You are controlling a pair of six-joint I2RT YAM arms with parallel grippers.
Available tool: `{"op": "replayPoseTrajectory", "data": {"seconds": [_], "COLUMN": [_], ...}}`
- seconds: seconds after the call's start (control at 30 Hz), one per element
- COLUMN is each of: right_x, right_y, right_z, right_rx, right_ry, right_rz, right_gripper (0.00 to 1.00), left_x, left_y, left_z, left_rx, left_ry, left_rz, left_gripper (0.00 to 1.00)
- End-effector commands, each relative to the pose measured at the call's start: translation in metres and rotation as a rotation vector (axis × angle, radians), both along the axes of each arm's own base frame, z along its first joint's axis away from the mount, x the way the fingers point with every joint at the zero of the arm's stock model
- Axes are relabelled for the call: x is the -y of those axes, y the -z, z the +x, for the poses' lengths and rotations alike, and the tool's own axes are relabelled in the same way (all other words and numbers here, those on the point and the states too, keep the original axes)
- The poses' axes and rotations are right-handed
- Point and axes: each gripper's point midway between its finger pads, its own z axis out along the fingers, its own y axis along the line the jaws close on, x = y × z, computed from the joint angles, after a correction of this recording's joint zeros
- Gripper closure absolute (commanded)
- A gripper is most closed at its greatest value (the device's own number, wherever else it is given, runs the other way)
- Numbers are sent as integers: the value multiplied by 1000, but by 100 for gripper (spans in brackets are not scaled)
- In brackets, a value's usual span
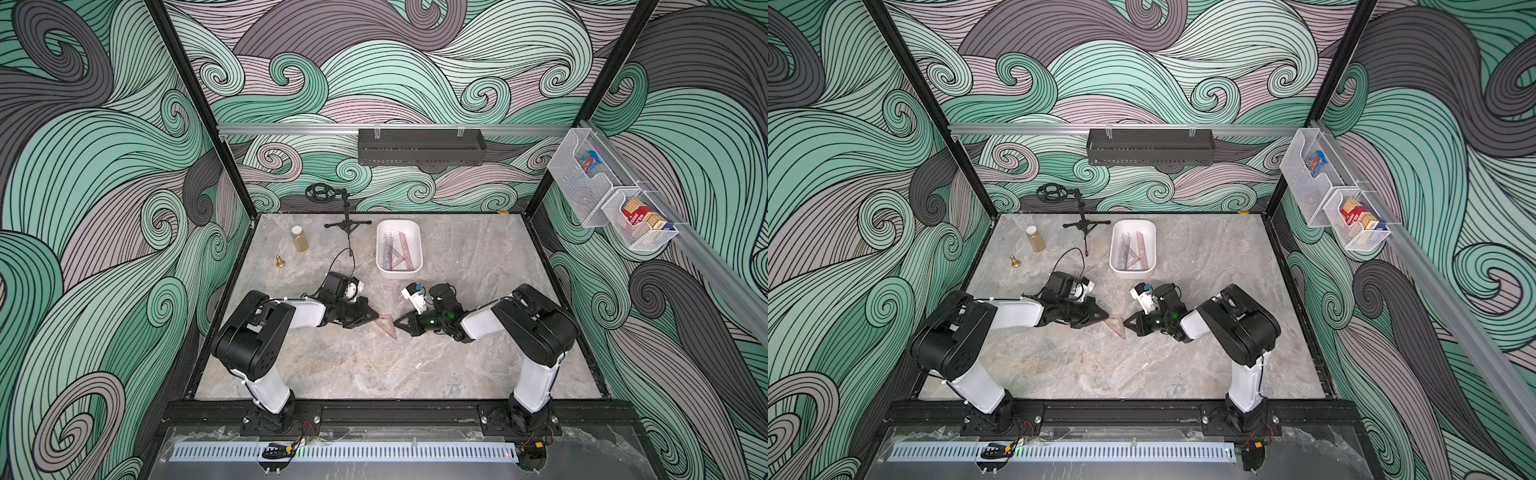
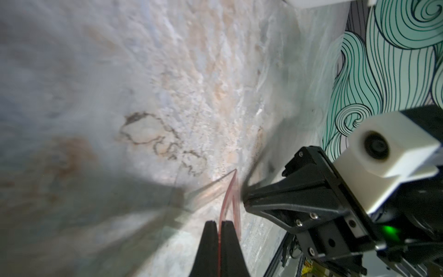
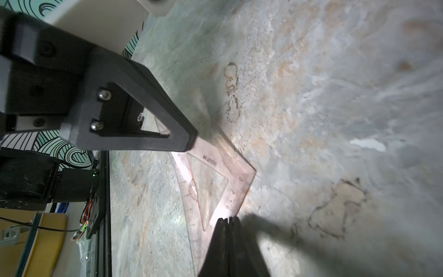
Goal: Put the scattered rulers into the storage box
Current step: Pick up the ruler from the center of the board.
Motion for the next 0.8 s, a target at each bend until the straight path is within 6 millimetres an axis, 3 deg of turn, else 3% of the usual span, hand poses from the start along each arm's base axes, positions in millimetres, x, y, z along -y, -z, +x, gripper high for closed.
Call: {"op": "replayPoseTrajectory", "data": {"seconds": [0.0,0.17,0.3,0.43,0.63,0.7,0.73,0.77], "right_x": [6,10,4,2,3,3,3,2], "right_y": [-27,-70,-95,-117,-141,-143,-143,-139], "right_z": [0,1,-1,-6,-11,-8,-3,6], "right_rx": [-32,-50,-56,-59,-67,-67,-65,-63], "right_ry": [-22,-40,-76,-104,-116,-110,-97,-74], "right_rz": [72,263,361,450,561,569,562,535], "right_gripper": [84,51,42,52,92,98,99,100], "left_x": [15,32,35,36,36,35,34,30], "left_y": [-38,-95,-113,-116,-117,-116,-114,-110], "left_z": [0,-4,-8,-9,-8,-6,-4,2], "left_rx": [67,176,193,188,191,197,198,198], "left_ry": [115,210,231,234,231,223,216,200], "left_rz": [-88,-259,-334,-352,-352,-336,-317,-280], "left_gripper": [100,100,100,100,100,100,91,70]}}
